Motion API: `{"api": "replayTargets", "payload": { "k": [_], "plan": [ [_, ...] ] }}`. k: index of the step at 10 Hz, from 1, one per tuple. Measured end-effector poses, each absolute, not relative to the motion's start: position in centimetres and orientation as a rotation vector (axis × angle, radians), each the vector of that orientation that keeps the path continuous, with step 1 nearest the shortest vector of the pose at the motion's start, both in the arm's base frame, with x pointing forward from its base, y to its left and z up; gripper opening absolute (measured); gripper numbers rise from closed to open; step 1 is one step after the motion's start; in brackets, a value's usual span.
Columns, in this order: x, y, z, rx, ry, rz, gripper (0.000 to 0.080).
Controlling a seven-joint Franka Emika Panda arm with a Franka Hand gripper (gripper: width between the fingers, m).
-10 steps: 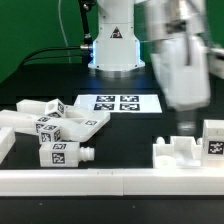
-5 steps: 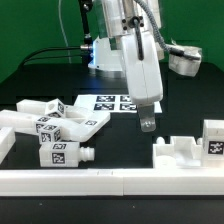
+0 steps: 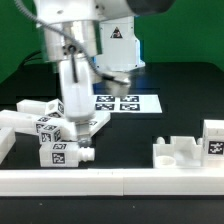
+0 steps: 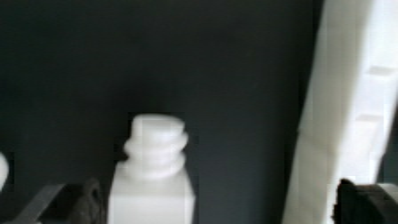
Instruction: Assemble chair
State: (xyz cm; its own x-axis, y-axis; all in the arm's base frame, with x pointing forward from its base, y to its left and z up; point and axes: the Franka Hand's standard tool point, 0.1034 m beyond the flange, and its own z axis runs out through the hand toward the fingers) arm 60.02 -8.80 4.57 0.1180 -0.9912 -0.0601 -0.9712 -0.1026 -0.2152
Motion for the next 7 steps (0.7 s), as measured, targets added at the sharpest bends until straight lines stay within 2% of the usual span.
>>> {"api": "replayTargets", "payload": {
  "k": [5, 7],
  "plan": [
    [59.2, -10.4, 1.6, -2.225, 1.979, -0.152, 0.0649],
    [59.0, -9.9, 1.4, -2.231, 1.978, -0.144, 0.0649]
  ]
}}
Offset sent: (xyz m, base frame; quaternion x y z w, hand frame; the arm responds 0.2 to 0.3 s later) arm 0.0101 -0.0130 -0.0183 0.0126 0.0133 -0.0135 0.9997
